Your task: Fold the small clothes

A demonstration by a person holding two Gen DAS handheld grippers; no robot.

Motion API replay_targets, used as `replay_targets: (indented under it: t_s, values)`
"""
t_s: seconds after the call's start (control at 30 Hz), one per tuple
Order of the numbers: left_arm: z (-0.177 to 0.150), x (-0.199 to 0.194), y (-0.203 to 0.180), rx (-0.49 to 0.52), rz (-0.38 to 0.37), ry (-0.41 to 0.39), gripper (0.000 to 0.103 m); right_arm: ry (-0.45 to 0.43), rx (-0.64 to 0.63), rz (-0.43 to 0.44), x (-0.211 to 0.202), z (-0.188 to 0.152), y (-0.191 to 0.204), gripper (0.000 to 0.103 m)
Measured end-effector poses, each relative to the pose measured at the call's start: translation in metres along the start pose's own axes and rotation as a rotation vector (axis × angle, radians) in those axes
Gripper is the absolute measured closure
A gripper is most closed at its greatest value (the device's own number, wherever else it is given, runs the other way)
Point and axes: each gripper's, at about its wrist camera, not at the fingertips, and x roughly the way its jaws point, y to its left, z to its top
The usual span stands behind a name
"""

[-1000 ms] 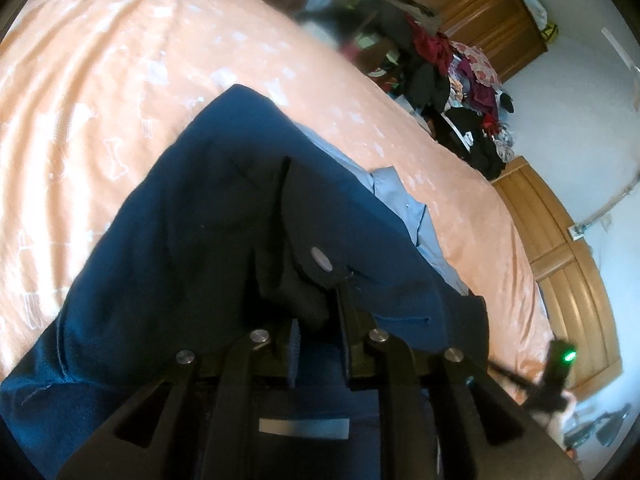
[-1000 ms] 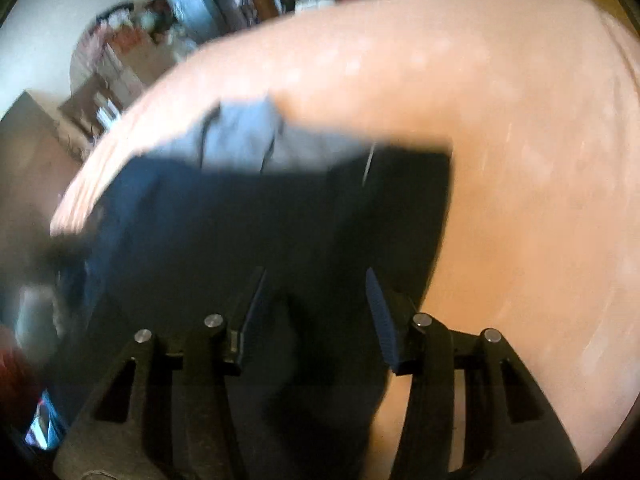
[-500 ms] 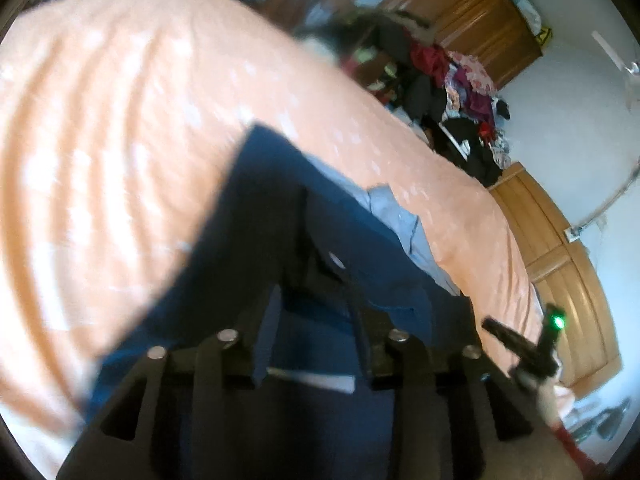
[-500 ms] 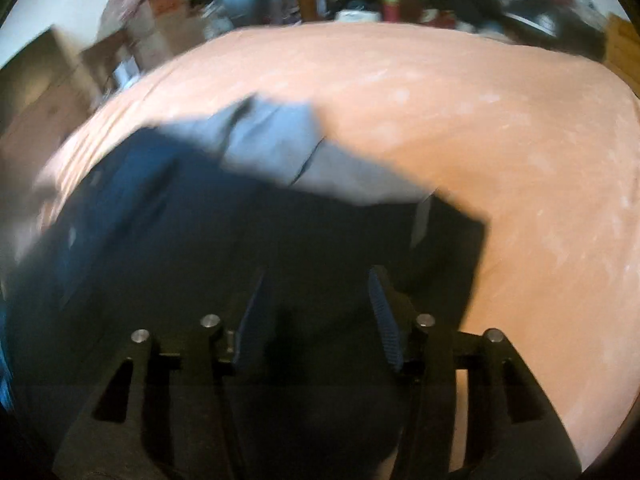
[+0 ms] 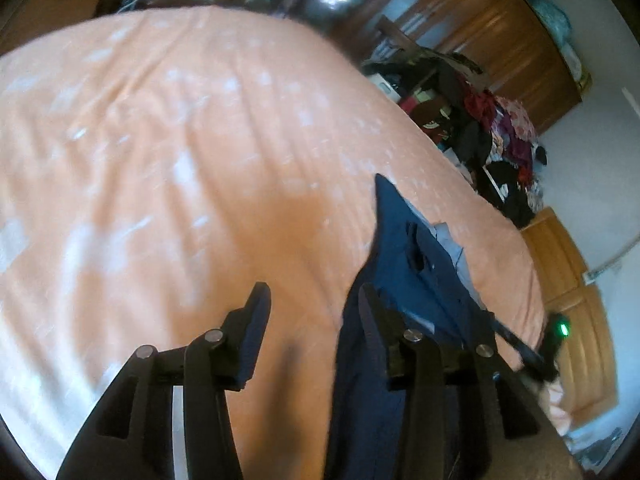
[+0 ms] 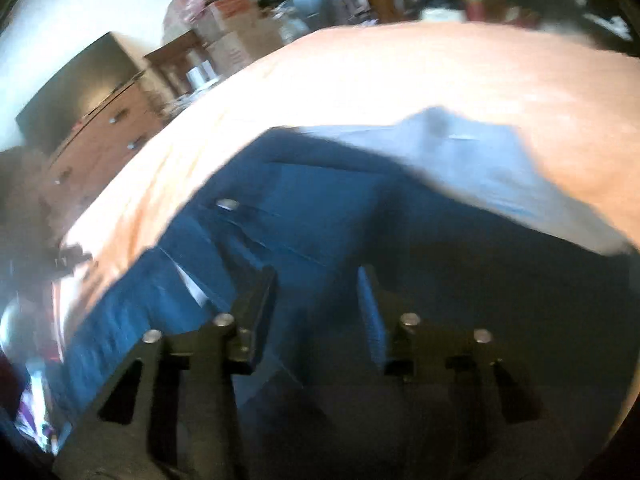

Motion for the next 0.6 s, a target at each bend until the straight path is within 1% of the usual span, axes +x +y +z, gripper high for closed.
replay_targets:
  t_s: [0.03,0.07,0.1,0.13,0.17,0.2,0.23,0.3,0.37,0.43,0.47,0.53,0.6]
  values:
    - [-0.005,-0.003,0.004,-0.002,-0.005,0.012,0.057,0.017,0.005,0.028,0.019,0.006,0.012,0.064]
    - [-0.011,-0.004,0.006,0.009,-0.009,0.033,0.057,0.041,0.010,0.053,0.033,0.005,0.023,0.063]
    - [-0.015,-0.004,0.006,0.022,-0.008,0.048,0.057,0.078,0.014,0.073,0.050,0.006,0.029,0.060]
    - [-0.020,-0.003,0.005,0.033,-0.005,0.067,0.057,0.118,0.016,0.072,0.067,0.003,0.035,0.048]
    - [-0.023,-0.001,0.005,0.043,-0.011,0.088,0.057,0.124,-0.004,0.057,0.077,0.007,0.041,0.043]
    - [-0.025,0.003,0.005,0.059,-0.017,0.111,0.057,0.124,-0.032,0.051,0.077,0.007,0.048,0.035]
    - [-0.026,0.004,0.003,0.070,-0.017,0.121,0.057,0.135,-0.054,0.040,0.074,0.007,0.055,0.033]
    - [-0.024,0.010,-0.002,0.089,-0.038,0.148,0.057,0.140,-0.051,0.027,0.062,0.006,0.058,0.033]
    - [-0.022,0.015,-0.012,0.127,-0.061,0.167,0.057,0.115,-0.023,0.018,0.043,-0.001,0.053,0.034]
    - [-0.021,0.022,-0.028,0.192,-0.078,0.178,0.057,0.070,0.022,0.007,0.016,-0.016,0.041,0.034]
    - [-0.020,0.026,-0.039,0.238,-0.070,0.177,0.057,0.052,0.053,-0.004,0.003,-0.027,0.034,0.034]
    - [-0.016,0.037,-0.061,0.354,-0.002,0.159,0.057,0.031,0.128,-0.030,-0.020,-0.053,0.020,0.033]
    - [-0.006,0.053,-0.083,0.474,0.051,0.126,0.057,0.027,0.187,-0.060,-0.031,-0.076,0.004,0.033]
